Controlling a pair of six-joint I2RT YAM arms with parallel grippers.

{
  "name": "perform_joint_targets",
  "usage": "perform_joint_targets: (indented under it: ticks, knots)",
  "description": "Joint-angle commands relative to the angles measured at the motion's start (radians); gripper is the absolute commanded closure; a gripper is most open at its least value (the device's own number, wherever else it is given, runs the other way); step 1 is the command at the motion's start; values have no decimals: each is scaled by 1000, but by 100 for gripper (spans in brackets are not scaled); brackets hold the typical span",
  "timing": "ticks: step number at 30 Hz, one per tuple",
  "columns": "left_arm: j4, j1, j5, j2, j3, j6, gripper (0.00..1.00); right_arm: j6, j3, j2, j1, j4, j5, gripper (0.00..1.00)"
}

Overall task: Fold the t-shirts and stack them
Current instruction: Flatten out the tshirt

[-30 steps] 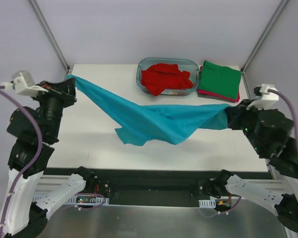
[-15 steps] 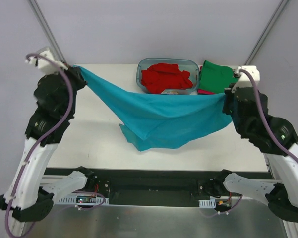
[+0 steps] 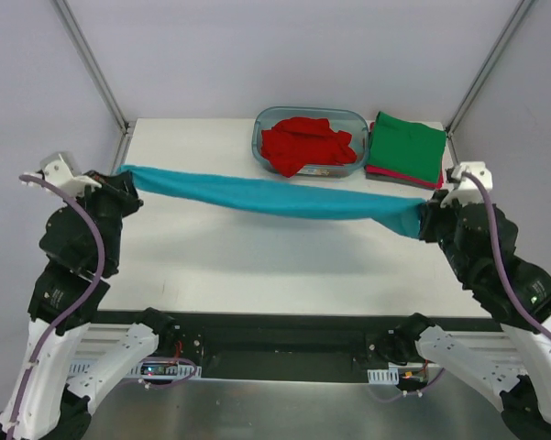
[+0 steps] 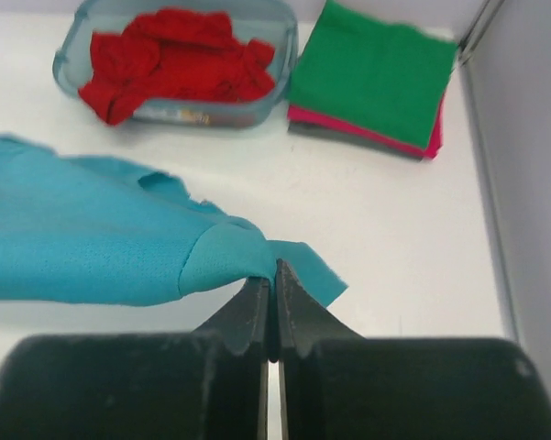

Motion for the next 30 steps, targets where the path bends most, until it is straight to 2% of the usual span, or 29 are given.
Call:
perform_joint_targets:
  ticks: [1, 4, 7, 10, 13, 14, 18, 20, 22, 24, 25, 26, 28, 30]
  knots:
    - [-45, 12, 14, -33, -203, -124, 100, 86, -198, -56, -6, 27, -161, 99]
    - [-43, 15, 5, 36, -269, -154, 100, 94, -261, 8, -14, 19, -135, 99]
    - [-17, 62, 49, 212, -254, -155, 100, 97, -240, 165, -98, 13, -124, 99]
    - [33, 187, 228, 450, -210, -166, 100, 81, -203, 354, -236, 68, -226, 99]
    - [75, 271, 369, 662, -125, -149, 100, 53, -154, 543, -294, 106, -345, 97]
    - [77, 274, 377, 718, -90, -141, 92, 42, -148, 590, -296, 132, -348, 93]
    - [89, 278, 451, 892, 25, -118, 80, 34, -138, 707, -296, 232, -293, 90]
    - [90, 278, 494, 909, 50, -108, 51, 41, -129, 724, -296, 242, -244, 85]
    - [89, 276, 522, 867, 29, -105, 2, 51, -140, 703, -297, 234, -222, 67]
    - [90, 276, 560, 775, -57, -123, 1, 74, -179, 660, -297, 228, -204, 31]
    - [90, 274, 603, 723, -124, -141, 1, 93, -205, 628, -296, 216, -180, 24]
    - [92, 271, 636, 658, -192, -155, 1, 114, -235, 597, -296, 206, -152, 12]
    - [92, 235, 689, 520, -327, -177, 1, 174, -319, 501, -296, 189, -111, 1]
    - [104, 151, 707, 378, -463, -204, 1, 234, -412, 407, -300, 183, -94, 4]
